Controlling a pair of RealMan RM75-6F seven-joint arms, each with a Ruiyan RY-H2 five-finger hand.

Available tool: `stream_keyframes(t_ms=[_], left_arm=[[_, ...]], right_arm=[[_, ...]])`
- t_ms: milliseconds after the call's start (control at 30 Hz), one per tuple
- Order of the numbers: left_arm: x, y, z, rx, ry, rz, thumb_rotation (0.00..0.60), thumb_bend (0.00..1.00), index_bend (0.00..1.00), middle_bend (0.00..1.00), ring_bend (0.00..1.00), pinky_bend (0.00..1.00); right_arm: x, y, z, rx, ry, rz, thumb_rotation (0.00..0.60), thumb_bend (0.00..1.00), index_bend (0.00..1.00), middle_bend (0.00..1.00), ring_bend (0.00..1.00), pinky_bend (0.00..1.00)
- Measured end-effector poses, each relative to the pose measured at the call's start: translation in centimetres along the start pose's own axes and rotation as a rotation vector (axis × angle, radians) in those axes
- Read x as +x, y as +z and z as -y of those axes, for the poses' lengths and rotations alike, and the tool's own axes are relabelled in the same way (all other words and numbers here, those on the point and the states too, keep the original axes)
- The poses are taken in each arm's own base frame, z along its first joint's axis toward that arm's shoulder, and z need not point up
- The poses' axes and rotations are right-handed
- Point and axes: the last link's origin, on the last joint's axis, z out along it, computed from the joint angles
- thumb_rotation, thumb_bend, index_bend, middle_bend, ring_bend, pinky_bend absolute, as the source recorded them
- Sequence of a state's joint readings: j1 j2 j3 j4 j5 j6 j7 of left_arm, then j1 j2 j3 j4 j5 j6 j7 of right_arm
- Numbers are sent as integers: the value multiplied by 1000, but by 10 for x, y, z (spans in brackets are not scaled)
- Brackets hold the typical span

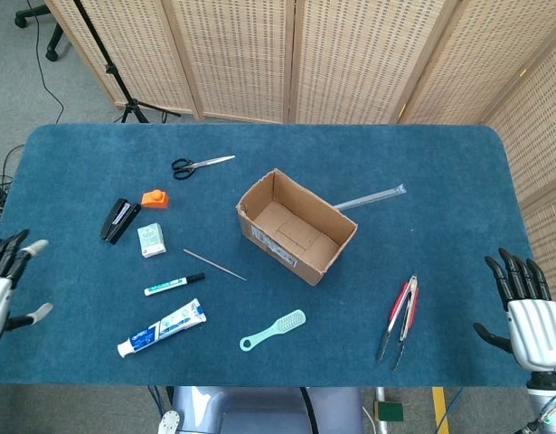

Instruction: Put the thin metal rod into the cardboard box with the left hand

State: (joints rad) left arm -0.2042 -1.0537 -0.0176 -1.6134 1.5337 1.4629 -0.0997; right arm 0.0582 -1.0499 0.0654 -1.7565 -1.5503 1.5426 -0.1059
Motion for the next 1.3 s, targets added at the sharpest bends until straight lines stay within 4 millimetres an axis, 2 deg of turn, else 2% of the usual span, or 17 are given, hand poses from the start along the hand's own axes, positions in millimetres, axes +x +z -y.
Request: stream_keyframes(t_ms=[100,267,433,567,867,1100,1300], left_arm=[[-6,30,-14,-49,11,51,600,204,387,0,0,0],[-25,79,-43,-115,51,138,600,236,397,0,0,0],[-47,106,-66,-125,81,192,600,312,402,0,0,0],[-69,125,-84,-133,75,244,600,326,417,0,0,0],[-102,147,-111,-158,77,311,600,370,444,0,0,0],[-122,155,-131,-184,91,342,600,373,450,0,0,0],[-133,160,-139,-182,108,346,600,378,451,0,0,0]], right_arm=[[-1,1,0,-4,1,7,600,0,0,0,0,0],[-4,3,-2,-15,5,21,600,0,0,0,0,0],[-6,7,-3,-22,10,38,600,0,0,0,0,0],[-7,8,-3,-22,12,47,600,0,0,0,0,0],[-9,10,-4,-23,14,65,600,0,0,0,0,0],[-11,12,-5,-27,15,79,600,0,0,0,0,0],[-12,13,-5,-28,17,88,600,0,0,0,0,0]])
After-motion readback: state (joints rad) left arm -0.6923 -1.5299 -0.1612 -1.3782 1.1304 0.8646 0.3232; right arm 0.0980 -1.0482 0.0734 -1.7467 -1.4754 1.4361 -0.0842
